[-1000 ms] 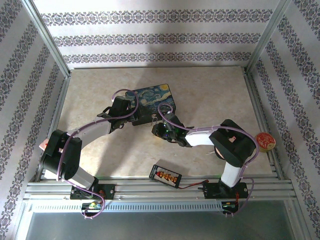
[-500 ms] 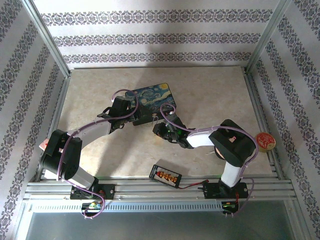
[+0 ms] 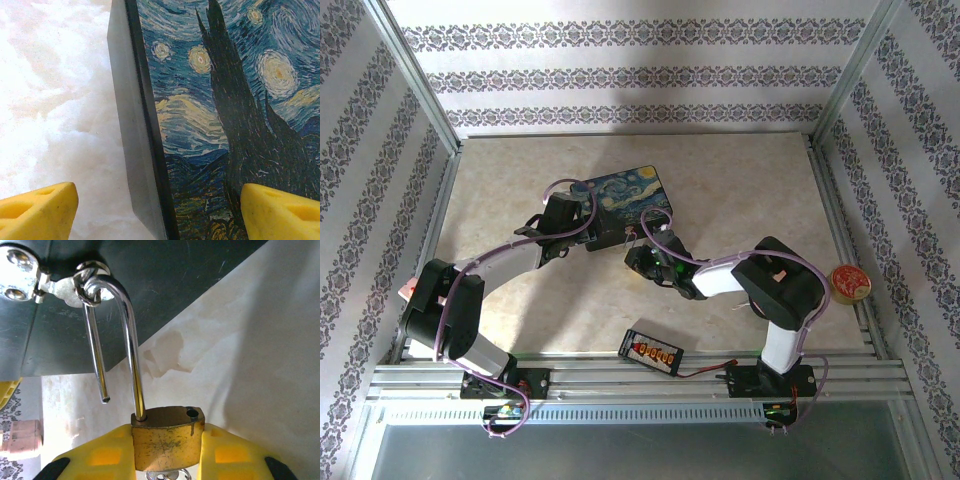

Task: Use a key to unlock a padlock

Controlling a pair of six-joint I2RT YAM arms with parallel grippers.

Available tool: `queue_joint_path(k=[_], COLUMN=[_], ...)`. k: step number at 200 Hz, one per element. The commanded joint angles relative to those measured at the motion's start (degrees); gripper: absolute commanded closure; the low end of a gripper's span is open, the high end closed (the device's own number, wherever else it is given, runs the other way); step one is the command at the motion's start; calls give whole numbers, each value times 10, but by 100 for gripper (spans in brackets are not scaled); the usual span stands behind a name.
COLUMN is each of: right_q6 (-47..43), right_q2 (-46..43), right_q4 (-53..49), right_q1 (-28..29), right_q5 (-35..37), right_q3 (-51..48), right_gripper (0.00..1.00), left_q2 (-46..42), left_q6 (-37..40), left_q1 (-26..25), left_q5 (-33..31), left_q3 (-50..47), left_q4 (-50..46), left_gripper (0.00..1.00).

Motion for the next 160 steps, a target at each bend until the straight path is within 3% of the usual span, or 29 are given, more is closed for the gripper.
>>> queue_joint_path(k=[1,160], right_q6=[23,61], right_q2=[12,40], right_q4=[63,154], right_q1=[-15,-7], right_q5=[35,69], right_q3=[-8,-24], right_gripper=[97,97], left_q2=[10,16], left_q6=[-2,-3], left_q1=[5,5], left_q5=[-7,1], left_q3=[-17,-16], left_q4=[-23,-21], left_gripper=[16,16])
